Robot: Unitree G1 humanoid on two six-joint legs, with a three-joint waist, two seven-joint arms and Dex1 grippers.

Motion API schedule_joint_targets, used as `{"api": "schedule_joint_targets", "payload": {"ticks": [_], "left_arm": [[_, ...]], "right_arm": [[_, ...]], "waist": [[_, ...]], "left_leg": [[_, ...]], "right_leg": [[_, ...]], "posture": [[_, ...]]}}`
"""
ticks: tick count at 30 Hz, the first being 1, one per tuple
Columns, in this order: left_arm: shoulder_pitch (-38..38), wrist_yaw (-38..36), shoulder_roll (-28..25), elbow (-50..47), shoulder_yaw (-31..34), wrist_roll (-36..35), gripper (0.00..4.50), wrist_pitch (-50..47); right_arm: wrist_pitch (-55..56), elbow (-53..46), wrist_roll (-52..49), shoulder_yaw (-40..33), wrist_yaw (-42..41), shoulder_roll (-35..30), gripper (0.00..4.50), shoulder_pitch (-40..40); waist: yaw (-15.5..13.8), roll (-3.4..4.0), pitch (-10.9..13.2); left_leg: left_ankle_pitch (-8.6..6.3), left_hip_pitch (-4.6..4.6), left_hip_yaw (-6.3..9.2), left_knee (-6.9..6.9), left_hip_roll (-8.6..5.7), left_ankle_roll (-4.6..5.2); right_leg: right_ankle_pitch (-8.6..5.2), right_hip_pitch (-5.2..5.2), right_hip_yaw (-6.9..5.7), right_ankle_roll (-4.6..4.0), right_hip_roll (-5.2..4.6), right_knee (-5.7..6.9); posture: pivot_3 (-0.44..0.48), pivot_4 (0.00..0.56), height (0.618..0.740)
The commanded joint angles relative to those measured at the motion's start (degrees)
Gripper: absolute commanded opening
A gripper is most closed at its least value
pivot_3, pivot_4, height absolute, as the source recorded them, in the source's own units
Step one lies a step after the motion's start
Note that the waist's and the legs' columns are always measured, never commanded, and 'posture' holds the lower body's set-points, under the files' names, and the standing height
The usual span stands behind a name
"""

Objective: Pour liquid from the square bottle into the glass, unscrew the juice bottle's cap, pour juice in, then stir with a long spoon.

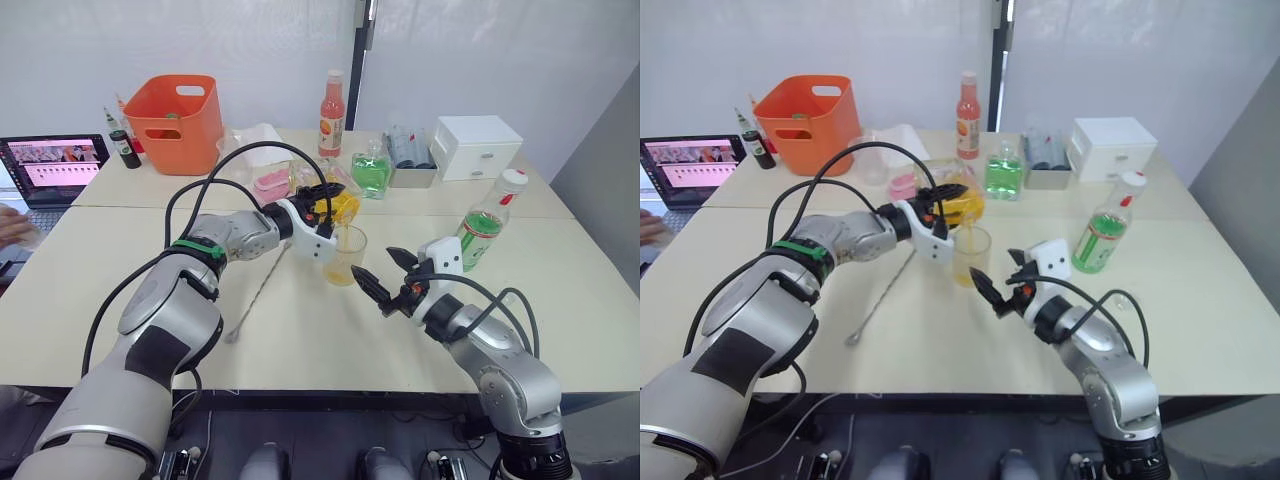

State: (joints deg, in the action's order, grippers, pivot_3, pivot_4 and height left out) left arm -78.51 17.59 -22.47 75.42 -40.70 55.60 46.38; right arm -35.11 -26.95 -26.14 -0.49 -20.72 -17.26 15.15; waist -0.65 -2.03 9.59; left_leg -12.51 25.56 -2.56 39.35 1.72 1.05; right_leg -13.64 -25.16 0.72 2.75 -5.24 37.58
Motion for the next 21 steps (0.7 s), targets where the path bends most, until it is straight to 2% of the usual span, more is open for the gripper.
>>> {"api": "schedule_joint_targets", "payload": {"ticks": [1,21], "left_arm": [[-4.7,3.1,-0.3,-1.7,1.6,-1.5,2.81,-0.6],[-4.0,0.3,0.1,-1.0,3.8,-4.1,2.81,-0.7]], "right_arm": [[-0.1,-2.7,-1.4,-0.9,0.2,0.3,4.50,0.2],[-0.5,-2.8,-1.5,-0.8,0.9,0.4,4.50,0.5]], "waist": [[0.0,0.00,0.0],[0.0,0.00,0.0]], "left_leg": [[0.00,0.00,0.00,0.00,0.00,0.00],[0.00,0.00,0.00,0.01,0.00,0.00]], "right_leg": [[0.00,0.00,0.00,0.00,0.00,0.00],[0.00,0.00,0.00,0.00,0.00,0.01]], "posture": [[0.000,0.150,0.715],[0.000,0.150,0.715]]}}
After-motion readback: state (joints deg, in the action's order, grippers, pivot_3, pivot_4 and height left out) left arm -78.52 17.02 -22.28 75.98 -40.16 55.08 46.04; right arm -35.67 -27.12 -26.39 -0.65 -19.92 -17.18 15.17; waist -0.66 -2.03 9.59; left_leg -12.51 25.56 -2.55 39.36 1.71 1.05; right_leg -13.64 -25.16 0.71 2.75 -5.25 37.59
